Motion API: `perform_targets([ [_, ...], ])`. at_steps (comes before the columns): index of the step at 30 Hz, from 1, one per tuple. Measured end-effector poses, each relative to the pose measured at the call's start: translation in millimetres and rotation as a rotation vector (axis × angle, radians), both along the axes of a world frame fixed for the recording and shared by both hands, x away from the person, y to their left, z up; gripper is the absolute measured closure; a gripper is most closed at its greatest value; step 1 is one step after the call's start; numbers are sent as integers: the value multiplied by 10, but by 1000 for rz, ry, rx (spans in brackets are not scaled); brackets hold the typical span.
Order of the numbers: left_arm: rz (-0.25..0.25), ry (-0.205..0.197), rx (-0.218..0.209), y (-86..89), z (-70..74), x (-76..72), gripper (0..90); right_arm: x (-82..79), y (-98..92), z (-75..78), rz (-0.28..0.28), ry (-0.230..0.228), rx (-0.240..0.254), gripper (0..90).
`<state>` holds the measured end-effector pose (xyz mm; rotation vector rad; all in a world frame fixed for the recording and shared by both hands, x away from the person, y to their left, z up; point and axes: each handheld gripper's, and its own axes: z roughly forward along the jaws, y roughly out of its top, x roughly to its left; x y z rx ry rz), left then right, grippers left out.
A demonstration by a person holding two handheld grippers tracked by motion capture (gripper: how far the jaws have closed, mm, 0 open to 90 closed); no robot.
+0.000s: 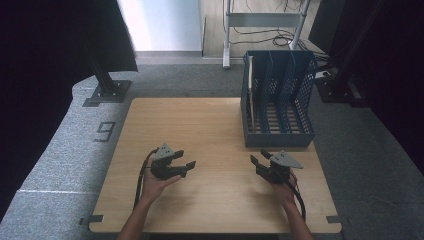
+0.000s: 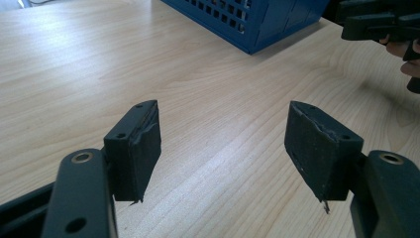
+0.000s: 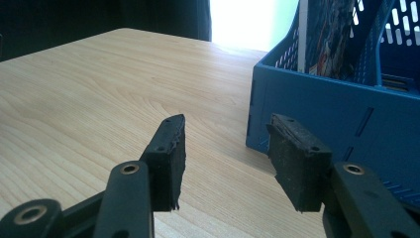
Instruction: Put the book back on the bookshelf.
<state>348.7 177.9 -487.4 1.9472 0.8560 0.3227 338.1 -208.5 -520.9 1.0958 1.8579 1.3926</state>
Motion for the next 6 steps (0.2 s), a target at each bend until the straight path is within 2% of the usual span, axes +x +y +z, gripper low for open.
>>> perform_targets([
  [6, 0, 9, 7, -13, -13, 6, 305, -1, -9, -3, -5, 1, -3, 475],
])
